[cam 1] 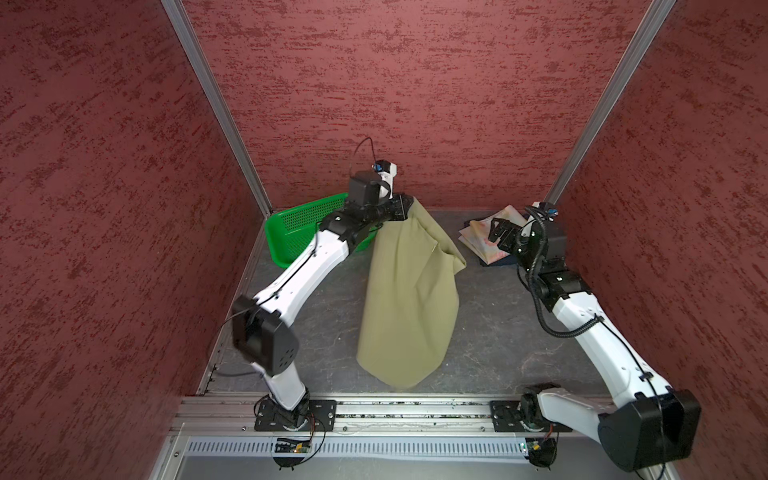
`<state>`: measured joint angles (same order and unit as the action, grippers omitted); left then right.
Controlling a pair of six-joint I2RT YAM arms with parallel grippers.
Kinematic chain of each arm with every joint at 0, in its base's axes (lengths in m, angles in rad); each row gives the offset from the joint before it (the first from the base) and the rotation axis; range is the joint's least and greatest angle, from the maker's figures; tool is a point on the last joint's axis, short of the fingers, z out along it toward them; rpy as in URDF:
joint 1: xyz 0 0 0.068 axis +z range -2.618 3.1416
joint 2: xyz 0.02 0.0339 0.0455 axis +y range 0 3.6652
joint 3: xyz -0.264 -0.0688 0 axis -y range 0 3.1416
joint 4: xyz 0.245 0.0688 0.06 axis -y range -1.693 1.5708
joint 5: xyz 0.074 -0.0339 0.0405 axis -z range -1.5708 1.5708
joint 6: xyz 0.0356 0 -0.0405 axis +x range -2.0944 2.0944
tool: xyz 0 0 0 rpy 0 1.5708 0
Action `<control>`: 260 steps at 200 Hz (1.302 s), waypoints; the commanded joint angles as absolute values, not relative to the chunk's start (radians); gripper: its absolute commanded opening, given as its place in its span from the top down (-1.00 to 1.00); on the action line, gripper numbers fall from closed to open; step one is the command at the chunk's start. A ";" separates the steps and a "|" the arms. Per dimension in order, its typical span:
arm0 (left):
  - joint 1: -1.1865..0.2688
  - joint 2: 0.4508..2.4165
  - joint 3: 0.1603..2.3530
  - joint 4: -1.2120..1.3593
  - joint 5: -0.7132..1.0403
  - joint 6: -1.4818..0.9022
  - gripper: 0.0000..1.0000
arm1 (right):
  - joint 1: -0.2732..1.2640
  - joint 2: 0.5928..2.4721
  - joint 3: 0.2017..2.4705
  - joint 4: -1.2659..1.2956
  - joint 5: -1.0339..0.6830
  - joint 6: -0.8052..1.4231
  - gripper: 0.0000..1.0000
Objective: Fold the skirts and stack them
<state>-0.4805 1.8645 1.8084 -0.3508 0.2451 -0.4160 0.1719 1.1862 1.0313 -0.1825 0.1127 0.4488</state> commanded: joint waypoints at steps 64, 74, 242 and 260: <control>-0.457 1.897 1.895 -0.504 0.209 -0.320 -0.99 | 0.169 1.425 0.980 -0.152 -0.064 0.511 -0.97; -0.456 1.834 1.804 -0.504 0.183 -0.304 -0.99 | 0.168 1.471 0.985 -0.133 -0.094 0.522 -0.97; -0.090 1.716 1.176 -0.413 -0.048 -0.435 -0.99 | 0.236 1.535 0.936 -0.029 -0.170 0.527 -0.94; -0.043 1.763 1.216 -0.410 -0.054 -0.438 -0.99 | 0.237 1.530 0.931 -0.034 -0.167 0.525 -0.94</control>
<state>-0.0898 1.7161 1.1709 -0.4484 -0.0341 -0.4133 0.2325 1.5646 0.9409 -0.0498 -0.1795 0.5419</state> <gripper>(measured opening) 0.995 0.968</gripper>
